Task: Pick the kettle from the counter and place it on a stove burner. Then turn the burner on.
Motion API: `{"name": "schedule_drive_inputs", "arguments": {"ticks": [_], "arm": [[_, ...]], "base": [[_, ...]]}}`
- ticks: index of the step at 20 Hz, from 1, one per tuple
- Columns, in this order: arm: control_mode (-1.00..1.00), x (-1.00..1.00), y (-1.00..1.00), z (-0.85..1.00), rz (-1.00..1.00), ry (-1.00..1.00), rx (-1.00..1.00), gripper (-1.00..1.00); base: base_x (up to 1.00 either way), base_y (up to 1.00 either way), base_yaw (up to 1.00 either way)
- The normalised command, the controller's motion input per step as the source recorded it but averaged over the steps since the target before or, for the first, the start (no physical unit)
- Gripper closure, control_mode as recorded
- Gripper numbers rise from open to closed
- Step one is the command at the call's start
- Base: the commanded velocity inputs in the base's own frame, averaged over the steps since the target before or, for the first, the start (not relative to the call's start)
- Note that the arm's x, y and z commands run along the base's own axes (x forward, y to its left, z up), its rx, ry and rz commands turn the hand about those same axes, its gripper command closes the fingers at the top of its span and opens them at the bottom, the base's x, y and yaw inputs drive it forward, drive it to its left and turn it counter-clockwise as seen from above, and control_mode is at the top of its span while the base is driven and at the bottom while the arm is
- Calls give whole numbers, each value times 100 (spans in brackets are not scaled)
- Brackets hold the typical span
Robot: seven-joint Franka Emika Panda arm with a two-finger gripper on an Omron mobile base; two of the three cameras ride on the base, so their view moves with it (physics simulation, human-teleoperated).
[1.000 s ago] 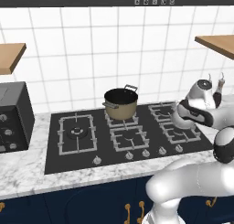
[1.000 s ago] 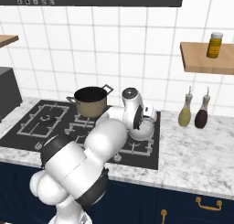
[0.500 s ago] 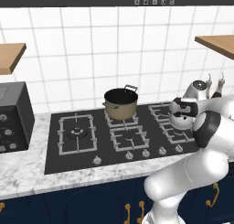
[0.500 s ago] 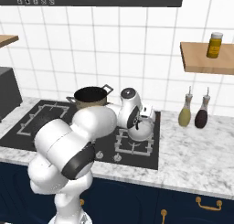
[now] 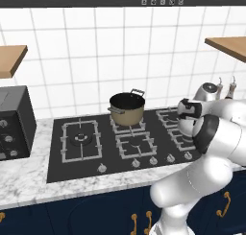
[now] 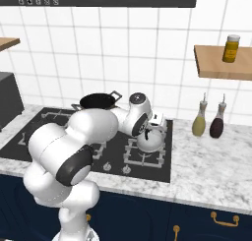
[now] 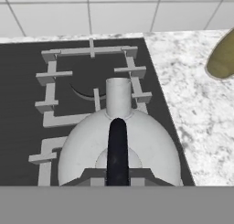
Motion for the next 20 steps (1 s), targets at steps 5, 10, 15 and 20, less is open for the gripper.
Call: {"name": "schedule_drive_inputs", "arguments": {"ticks": [5,10,15,20], "arm": [[-100,0,7,1,0,0,0,100],[-100,0,0,0,0,0,0,-100],[-100,0,0,0,0,0,0,-100],[-100,-11,1,23,0,-2,0,-100]], "base": [[0,0,0],[0,0,0],[0,0,0],[0,0,0]]}}
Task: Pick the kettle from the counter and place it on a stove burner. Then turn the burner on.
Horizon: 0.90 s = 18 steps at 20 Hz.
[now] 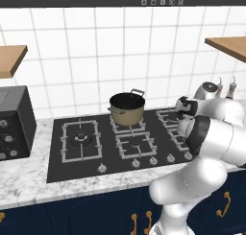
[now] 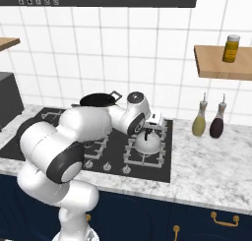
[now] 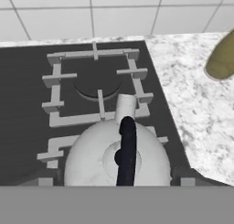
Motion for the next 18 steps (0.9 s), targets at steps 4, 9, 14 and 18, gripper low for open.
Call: {"name": "schedule_drive_inputs", "arguments": {"ticks": [4,9,14,18], "arm": [[-100,-91,6,35,0,-5,0,-100],[-100,-100,52,-1,2,2,-1,-100],[-100,-85,75,-68,23,21,-3,-100],[-100,-11,13,-89,10,33,-1,-100]], "base": [[0,0,0],[0,0,0],[0,0,0],[0,0,0]]}}
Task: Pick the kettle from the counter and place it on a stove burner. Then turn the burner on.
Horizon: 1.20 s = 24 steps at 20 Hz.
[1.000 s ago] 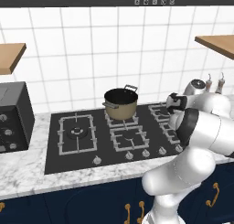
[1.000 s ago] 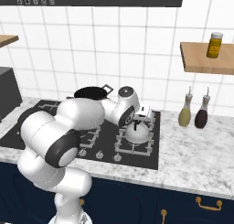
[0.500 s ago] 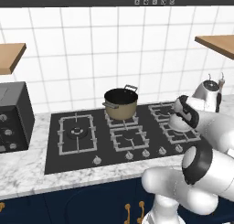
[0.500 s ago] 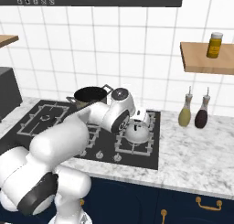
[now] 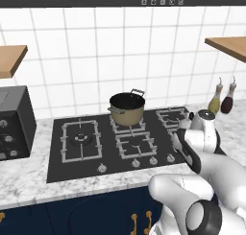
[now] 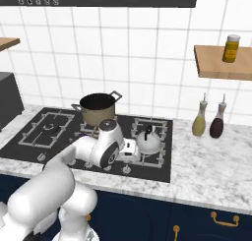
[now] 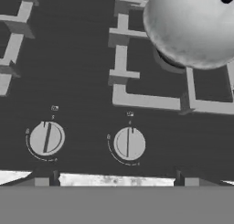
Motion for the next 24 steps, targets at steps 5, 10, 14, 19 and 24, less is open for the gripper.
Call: {"name": "schedule_drive_inputs", "arguments": {"ticks": [5,10,14,19,24], "arm": [[-100,8,-3,-12,0,9,0,-100],[-100,20,-49,-34,-2,2,4,-100],[-100,4,-6,-5,0,1,9,-100],[-100,24,0,-4,0,0,0,-100],[-100,11,4,-24,0,0,0,-100]], "base": [[0,0,0],[0,0,0],[0,0,0],[0,0,0],[0,0,0]]}}
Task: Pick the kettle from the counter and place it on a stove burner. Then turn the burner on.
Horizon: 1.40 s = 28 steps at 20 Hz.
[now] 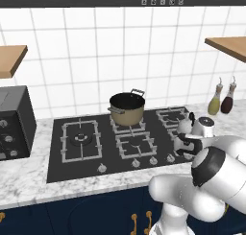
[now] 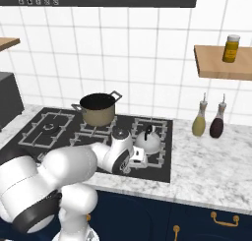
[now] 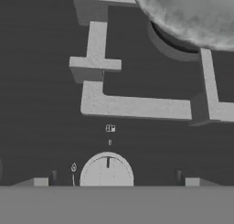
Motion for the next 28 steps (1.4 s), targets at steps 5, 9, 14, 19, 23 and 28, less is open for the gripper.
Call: {"name": "schedule_drive_inputs", "arguments": {"ticks": [5,9,14,19,23,28], "arm": [[-100,1,0,-14,0,2,0,-100],[-100,0,0,0,0,0,0,100],[-100,0,0,0,0,0,0,100],[-100,-5,2,0,3,0,-1,100],[-100,-13,1,0,21,-2,-5,100],[-100,-6,0,1,26,-1,-6,100]], "base": [[0,0,0],[0,0,0],[0,0,0],[0,0,0],[0,0,0],[0,0,0]]}}
